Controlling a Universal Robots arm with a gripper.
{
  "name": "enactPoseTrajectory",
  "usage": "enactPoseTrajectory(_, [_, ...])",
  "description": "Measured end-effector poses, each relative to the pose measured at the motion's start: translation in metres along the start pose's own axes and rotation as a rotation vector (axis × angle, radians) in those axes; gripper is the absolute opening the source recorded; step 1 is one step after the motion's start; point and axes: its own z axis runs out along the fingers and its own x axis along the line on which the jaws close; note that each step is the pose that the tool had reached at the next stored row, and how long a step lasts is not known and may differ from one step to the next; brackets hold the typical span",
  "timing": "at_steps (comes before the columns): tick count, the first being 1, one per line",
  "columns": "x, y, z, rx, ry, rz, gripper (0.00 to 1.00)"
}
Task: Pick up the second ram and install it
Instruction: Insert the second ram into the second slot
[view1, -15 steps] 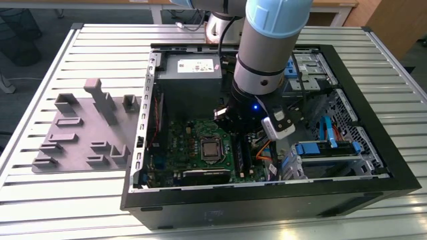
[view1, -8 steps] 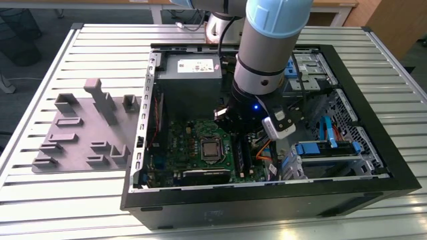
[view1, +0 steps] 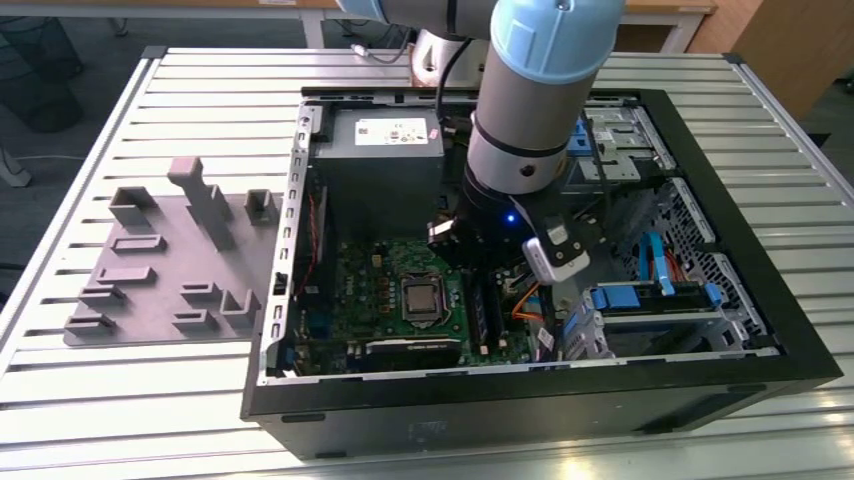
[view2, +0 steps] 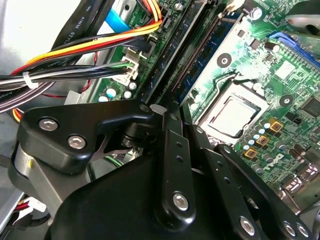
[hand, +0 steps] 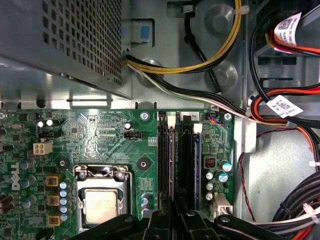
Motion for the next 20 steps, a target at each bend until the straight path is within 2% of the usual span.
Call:
enactPoseTrajectory(11, [-0.0001,0.0,0.0007,-0.0002,0.0004,0.0,0.15])
enactPoseTrajectory(12, [-0.0001,0.0,0.0007,-0.0001,0.0004,0.0,0.21])
enactPoseTrajectory(15, [-0.0001,0.0001,0.0006,-0.0002,0.0003,0.0,0.21])
enactPoseTrajectory(17, [0.0,0.0,-0.0015,-0.0002,0.0004,0.0,0.21])
enactPoseTrajectory(20, [0.0003,-0.0003,-0.0088,0.0,0.0004,0.0,0.21])
